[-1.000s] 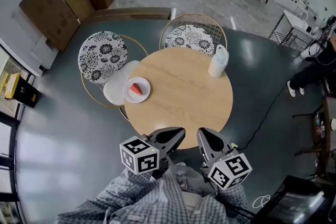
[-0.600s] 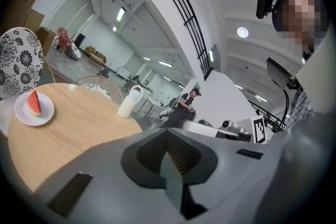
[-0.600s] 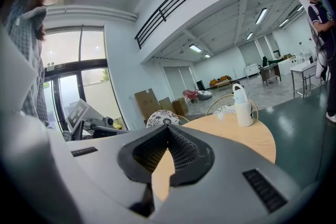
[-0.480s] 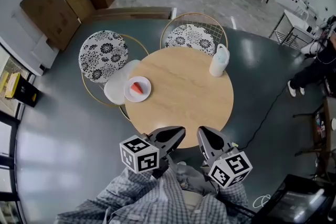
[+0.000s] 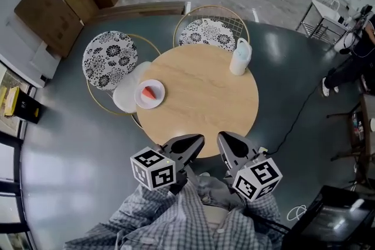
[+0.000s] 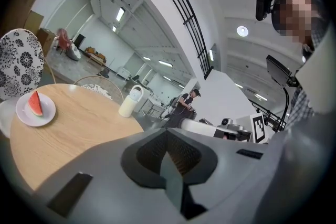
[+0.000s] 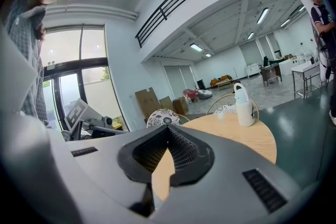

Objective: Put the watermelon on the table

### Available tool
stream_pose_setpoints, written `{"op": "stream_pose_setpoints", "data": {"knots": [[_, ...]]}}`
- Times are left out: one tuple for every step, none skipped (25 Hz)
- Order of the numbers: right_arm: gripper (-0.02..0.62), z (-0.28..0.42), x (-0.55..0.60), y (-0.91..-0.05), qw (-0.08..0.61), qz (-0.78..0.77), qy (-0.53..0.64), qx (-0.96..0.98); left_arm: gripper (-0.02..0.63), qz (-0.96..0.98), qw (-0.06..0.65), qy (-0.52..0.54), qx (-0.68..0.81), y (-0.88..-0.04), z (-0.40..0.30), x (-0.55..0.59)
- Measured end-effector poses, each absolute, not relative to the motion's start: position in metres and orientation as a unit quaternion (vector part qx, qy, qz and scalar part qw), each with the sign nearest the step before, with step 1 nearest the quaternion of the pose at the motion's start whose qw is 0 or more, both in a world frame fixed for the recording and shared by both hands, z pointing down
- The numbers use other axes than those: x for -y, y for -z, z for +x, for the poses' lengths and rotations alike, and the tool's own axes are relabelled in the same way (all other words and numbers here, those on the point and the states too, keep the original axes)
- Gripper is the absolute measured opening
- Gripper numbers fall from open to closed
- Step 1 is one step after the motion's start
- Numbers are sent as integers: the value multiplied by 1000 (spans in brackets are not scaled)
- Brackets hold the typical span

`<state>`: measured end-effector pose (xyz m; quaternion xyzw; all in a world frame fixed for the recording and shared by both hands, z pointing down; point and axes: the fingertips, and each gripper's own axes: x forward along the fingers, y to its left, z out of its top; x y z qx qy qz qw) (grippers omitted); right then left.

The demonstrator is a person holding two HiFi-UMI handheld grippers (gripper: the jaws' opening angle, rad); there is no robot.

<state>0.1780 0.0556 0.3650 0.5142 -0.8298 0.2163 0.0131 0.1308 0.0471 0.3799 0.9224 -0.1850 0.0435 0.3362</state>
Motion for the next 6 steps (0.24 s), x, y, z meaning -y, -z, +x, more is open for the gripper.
{"op": "stream_pose_setpoints", "data": {"knots": [[8,177,-55,-365,14,513,-216,831,6,923,335,-43,187,-380,129,-46],[8,175,-54,-367,15,512,-217,831,6,922,334,-43,190,-381,127,-44],[8,173,-53,-369,16,510,-218,832,6,922,334,-43,193,-383,125,-43],[8,171,-52,-370,17,509,-220,832,6,921,333,-43,196,-385,123,-42],[8,169,-50,-372,17,507,-220,833,6,921,332,-44,200,-387,121,-40],[8,168,-49,-374,17,506,-220,834,6,920,331,-44,203,-389,119,-38]]}}
